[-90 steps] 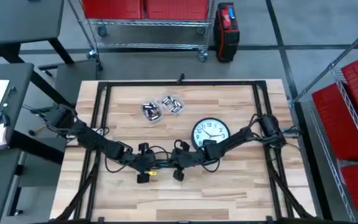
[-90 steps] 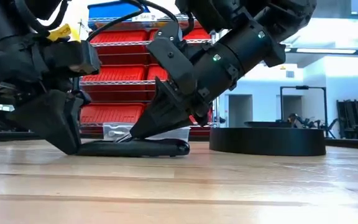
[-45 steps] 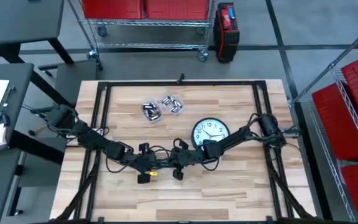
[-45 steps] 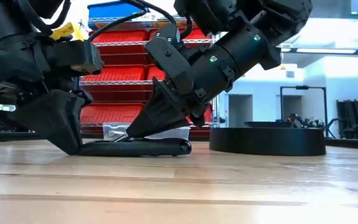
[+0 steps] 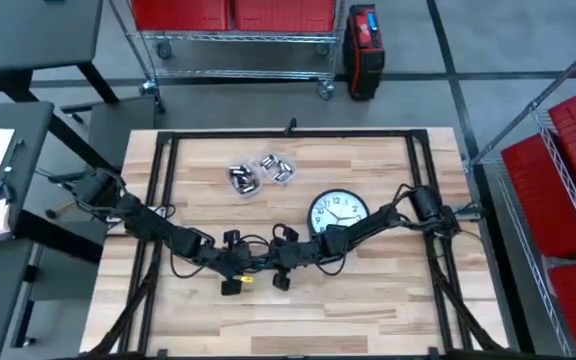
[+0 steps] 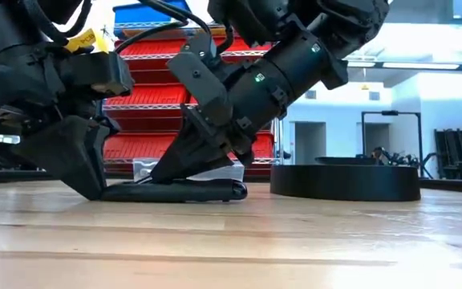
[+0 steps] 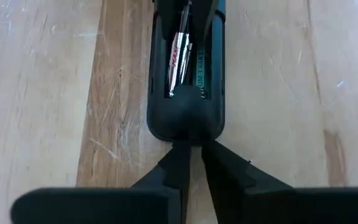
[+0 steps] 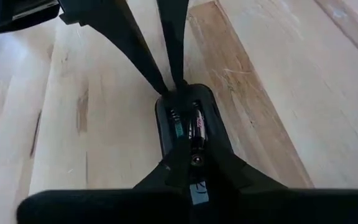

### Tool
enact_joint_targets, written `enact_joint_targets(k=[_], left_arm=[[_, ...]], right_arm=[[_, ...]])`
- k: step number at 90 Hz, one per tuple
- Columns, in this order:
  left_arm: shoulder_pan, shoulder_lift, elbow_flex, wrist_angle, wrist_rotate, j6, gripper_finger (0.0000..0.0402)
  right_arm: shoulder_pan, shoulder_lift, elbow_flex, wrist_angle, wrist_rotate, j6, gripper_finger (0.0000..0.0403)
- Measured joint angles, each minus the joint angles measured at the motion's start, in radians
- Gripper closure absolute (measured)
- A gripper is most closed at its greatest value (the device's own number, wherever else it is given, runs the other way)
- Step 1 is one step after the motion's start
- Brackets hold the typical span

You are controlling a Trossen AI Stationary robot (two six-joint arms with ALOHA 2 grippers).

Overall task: Insert battery
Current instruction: Insert the silver battery into the remote control

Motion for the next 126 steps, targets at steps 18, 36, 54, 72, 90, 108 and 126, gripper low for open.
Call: enact_joint_targets(k=[18, 36, 54, 72, 90, 108, 126], left_arm=[[0.0, 0.0, 0.001, 0.0, 0.0, -0.015, 0.0374], [0.0, 0.0, 0.001, 0.003, 0.0, -0.018, 0.0374], [0.001, 0.002, 0.004, 0.02, 0.0, -0.017, 0.0374], [0.002, 0.002, 0.005, 0.027, -0.001, -0.011, 0.0374], [0.002, 0.002, 0.006, 0.028, -0.003, -0.011, 0.0374], [0.002, 0.001, 0.006, 0.025, -0.004, -0.008, 0.0374], [0.001, 0.0, 0.005, 0.019, -0.003, -0.011, 0.0373]], right_arm=[[-0.017, 0.004, 0.003, 0.01, -0.018, 0.026, 0.0344], [-0.039, -0.005, 0.004, -0.021, -0.067, 0.083, 0.034], [-0.048, -0.031, -0.001, -0.032, -0.088, 0.083, 0.0339], [-0.06, -0.039, -0.002, -0.039, -0.123, 0.088, 0.0311], [-0.061, -0.054, 0.002, -0.038, -0.118, 0.064, 0.0285], [-0.063, -0.084, 0.053, -0.076, -0.115, -0.05, 0.0284], [-0.071, -0.086, 0.11, -0.175, -0.115, -0.102, 0.0284]])
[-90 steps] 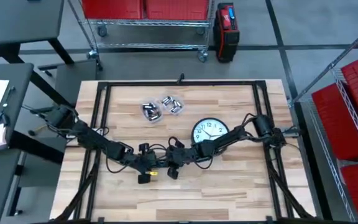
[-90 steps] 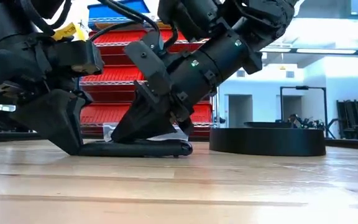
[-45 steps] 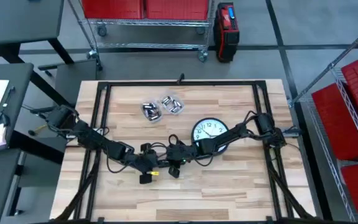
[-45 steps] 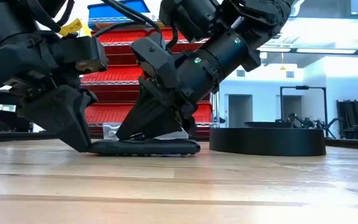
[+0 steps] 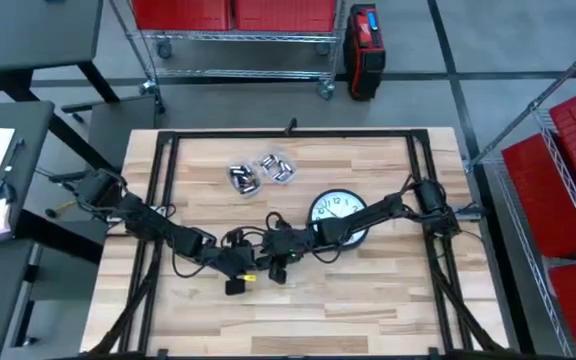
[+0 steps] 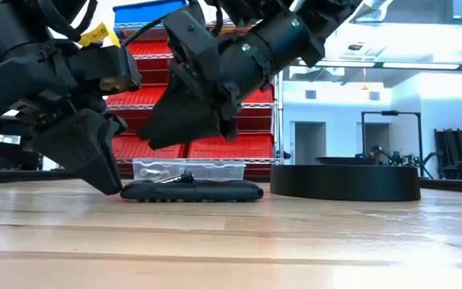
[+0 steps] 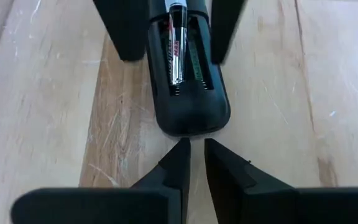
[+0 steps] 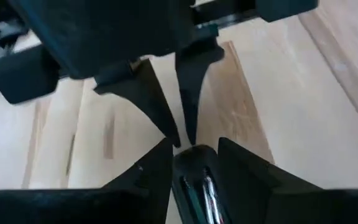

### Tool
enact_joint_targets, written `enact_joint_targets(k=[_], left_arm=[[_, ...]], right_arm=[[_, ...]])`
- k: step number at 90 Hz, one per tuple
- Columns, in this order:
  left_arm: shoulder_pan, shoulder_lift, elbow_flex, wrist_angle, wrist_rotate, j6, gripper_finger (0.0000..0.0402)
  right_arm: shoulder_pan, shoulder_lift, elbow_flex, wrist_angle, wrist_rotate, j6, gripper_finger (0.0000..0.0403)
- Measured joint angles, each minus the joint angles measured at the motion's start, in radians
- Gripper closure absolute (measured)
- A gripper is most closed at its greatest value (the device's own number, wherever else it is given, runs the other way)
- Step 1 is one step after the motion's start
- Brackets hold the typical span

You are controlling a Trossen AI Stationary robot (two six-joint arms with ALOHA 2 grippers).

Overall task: Insert battery
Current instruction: Insert the silver battery into the remote control

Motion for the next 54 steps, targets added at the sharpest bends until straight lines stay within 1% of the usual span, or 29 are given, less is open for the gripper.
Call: enact_joint_targets(k=[8, 16, 25, 29, 34, 40, 54], left_arm=[[0.0, 0.0, 0.0, -0.002, 0.001, 0.0, 0.0373], [0.0, 0.0, 0.0, -0.002, 0.001, 0.0, 0.0373], [0.0, 0.0, 0.0, -0.003, 0.001, -0.001, 0.0373], [0.0, 0.0, 0.0, -0.004, 0.002, -0.001, 0.0373], [0.0, -0.001, 0.0, -0.004, 0.002, -0.001, 0.0373], [0.0, -0.001, 0.0, -0.004, 0.002, -0.001, 0.0373], [-0.001, -0.001, -0.001, -0.004, 0.002, -0.003, 0.0373]], right_arm=[[-0.007, -0.019, 0.04, -0.143, -0.003, -0.008, 0.0284], [-0.016, -0.059, 0.076, -0.307, -0.018, -0.051, 0.0284], [-0.022, -0.114, 0.08, -0.446, -0.014, -0.101, 0.0284], [-0.022, -0.141, 0.059, -0.473, -0.006, -0.104, 0.0286], [-0.021, -0.171, 0.013, -0.446, 0.002, -0.1, 0.0291], [-0.02, -0.197, -0.067, -0.356, 0.003, -0.082, 0.0305], [-0.002, -0.2, -0.225, -0.089, -0.043, -0.036, 0.0368]])
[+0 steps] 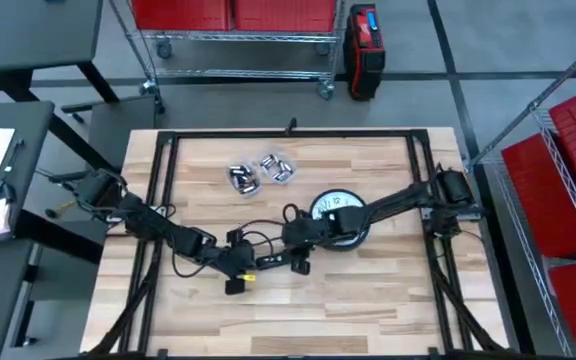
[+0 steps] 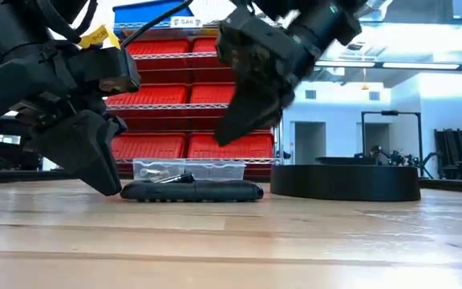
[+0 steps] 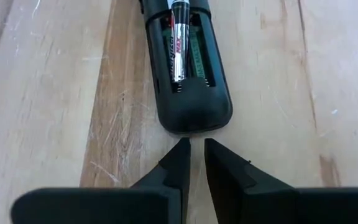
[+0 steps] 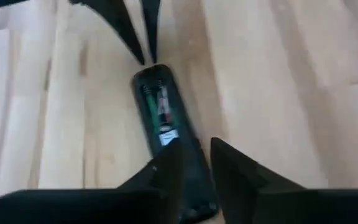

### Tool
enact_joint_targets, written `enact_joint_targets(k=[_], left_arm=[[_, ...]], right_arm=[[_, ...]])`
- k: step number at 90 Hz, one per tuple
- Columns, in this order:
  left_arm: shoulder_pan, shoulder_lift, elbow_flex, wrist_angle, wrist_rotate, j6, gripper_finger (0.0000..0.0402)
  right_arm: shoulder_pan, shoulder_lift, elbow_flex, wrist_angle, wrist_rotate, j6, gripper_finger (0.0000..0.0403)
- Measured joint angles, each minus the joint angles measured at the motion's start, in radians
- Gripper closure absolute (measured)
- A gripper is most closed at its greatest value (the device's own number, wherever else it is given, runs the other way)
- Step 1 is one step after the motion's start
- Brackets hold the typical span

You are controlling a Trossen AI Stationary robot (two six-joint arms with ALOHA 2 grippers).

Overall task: Insert battery
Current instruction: Insert the silver battery into the remote control

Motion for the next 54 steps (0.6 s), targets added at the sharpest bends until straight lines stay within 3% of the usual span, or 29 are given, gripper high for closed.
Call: enact_joint_targets(k=[7, 21, 54], left_arm=[[0.0, 0.0, 0.0, 0.002, 0.0, 0.0, 0.0373], [0.0, 0.0, 0.0, 0.005, 0.0, 0.0, 0.0373], [0.001, 0.0, -0.001, 0.031, 0.0, 0.013, 0.0373]], right_arm=[[0.017, 0.02, -0.033, 0.111, -0.004, -0.014, 0.0395], [0.041, 0.078, -0.037, 0.198, -0.005, -0.017, 0.04], [0.024, 0.093, -0.035, 0.208, 0.015, -0.016, 0.0403]])
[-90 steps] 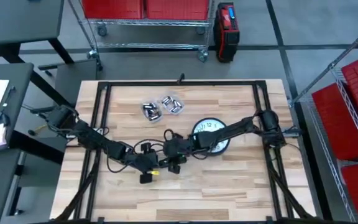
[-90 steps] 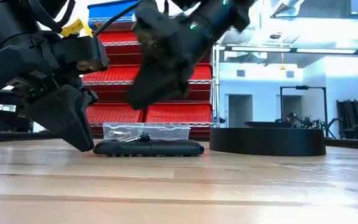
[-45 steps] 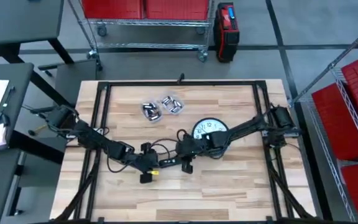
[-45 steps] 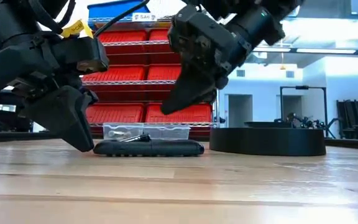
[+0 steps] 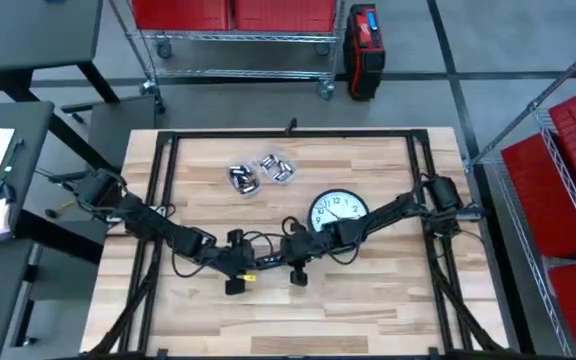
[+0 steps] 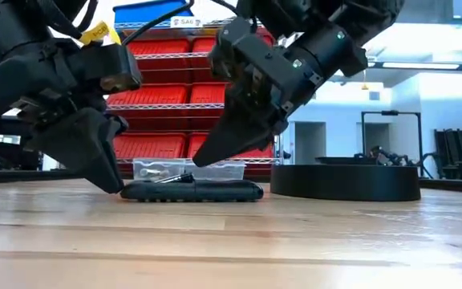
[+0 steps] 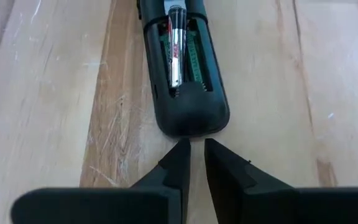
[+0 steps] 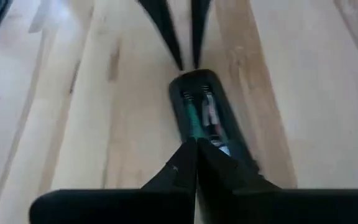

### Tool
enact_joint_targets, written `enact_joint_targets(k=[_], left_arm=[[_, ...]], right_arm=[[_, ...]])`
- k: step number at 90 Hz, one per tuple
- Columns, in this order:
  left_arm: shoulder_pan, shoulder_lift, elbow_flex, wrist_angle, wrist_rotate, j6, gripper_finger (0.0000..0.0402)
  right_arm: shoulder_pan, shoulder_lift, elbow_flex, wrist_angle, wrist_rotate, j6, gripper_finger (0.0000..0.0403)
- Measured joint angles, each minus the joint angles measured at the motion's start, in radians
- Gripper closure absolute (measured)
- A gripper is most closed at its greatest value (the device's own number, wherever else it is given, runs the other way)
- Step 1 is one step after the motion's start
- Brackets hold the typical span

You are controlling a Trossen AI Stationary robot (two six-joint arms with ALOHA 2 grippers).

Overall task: Insert battery
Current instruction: Insert the silver battery into the remote control

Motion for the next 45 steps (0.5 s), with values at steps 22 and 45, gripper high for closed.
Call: enact_joint_targets(k=[22, 45], left_arm=[[0.015, 0.0, 0.0, 0.002, 0.001, 0.001, 0.0373], [0.019, 0.0, 0.0, 0.017, 0.0, 0.002, 0.0373]], right_arm=[[-0.003, 0.0, 0.0, -0.001, 0.002, -0.012, 0.0403], [0.004, 0.0, 0.0, 0.0, 0.018, -0.019, 0.0403]])
